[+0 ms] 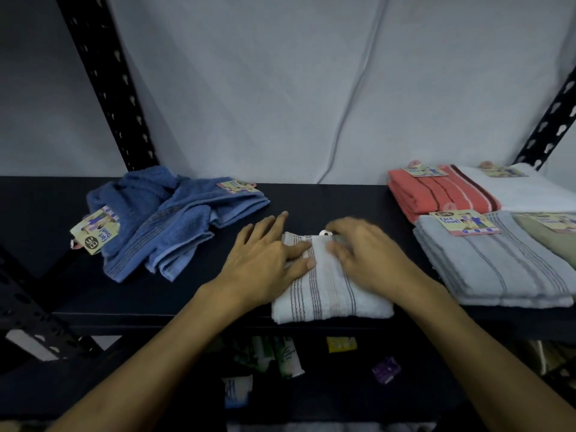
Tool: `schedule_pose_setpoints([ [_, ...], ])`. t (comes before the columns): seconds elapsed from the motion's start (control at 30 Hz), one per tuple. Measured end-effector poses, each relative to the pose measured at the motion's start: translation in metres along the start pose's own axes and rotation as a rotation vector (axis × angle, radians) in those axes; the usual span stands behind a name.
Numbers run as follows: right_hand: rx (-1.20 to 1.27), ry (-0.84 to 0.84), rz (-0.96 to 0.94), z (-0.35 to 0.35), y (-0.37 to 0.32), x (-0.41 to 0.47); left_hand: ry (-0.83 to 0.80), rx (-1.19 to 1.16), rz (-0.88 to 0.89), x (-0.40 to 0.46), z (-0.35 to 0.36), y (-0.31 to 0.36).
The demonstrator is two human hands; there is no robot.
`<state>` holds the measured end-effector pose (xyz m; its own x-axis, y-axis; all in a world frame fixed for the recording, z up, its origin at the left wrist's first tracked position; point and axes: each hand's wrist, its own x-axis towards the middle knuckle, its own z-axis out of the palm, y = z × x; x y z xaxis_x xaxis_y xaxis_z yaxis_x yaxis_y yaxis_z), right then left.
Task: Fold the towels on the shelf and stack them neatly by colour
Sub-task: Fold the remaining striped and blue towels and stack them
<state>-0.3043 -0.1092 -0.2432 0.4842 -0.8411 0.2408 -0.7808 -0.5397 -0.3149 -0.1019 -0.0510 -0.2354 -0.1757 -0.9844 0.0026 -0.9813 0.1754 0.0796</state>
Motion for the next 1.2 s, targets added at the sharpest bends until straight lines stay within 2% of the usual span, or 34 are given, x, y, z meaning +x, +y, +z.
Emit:
schedule_pose_setpoints([
  [0.1, 0.054, -0.273, -0.043, 0.009, -0.007, -0.031, -0.230, -0.108, -0.001, -0.007, -0.003, -0.008],
  [0.2, 0.009, -0.317, -0.053, 0.006, -0.003, -0.042, -0.360, -0.102, 0.007, -0.007, -0.007, -0.015],
  [0.33, -0.046, -0.323, -0.106, 0.003, 0.001, -0.046, -0.394, -0.054, 0.054, -0.007, -0.008, -0.021],
  [0.57, -0.080, -0.341, -0.156, -0.004, -0.002, -0.049, -0.292, -0.157, 0.080, -0.020, 0.004, -0.018],
  [0.73, 0.077, -0.246, -0.129, -0.011, -0.001, -0.066, -0.262, -0.309, 0.087, -0.026, 0.000, -0.019],
  [0.83, 0.120, -0.199, -0.135, -0.006, 0.002, -0.085, -0.063, -0.470, 0.129, -0.036, 0.000, -0.010],
  [0.9, 0.265, -0.148, -0.047, -0.010, -0.003, -0.084, 0.174, -0.486, 0.155, -0.039, 0.001, 0.014],
  [0.97, 0.428, -0.010, 0.087, -0.014, -0.013, -0.071, 0.294, -0.514, 0.140, -0.035, 0.004, 0.042],
  [1.03, 0.351, 0.080, 0.141, -0.010, -0.020, -0.053, 0.227, -0.487, 0.080, -0.023, 0.011, 0.060],
  [1.13, 0.121, -0.092, 0.110, 0.014, -0.014, -0.041, 0.101, -0.262, 0.010, -0.012, 0.025, 0.062],
  [1.2, 0.064, -0.159, 0.109, 0.018, -0.004, -0.044, 0.056, -0.216, 0.003, -0.013, 0.027, 0.053],
])
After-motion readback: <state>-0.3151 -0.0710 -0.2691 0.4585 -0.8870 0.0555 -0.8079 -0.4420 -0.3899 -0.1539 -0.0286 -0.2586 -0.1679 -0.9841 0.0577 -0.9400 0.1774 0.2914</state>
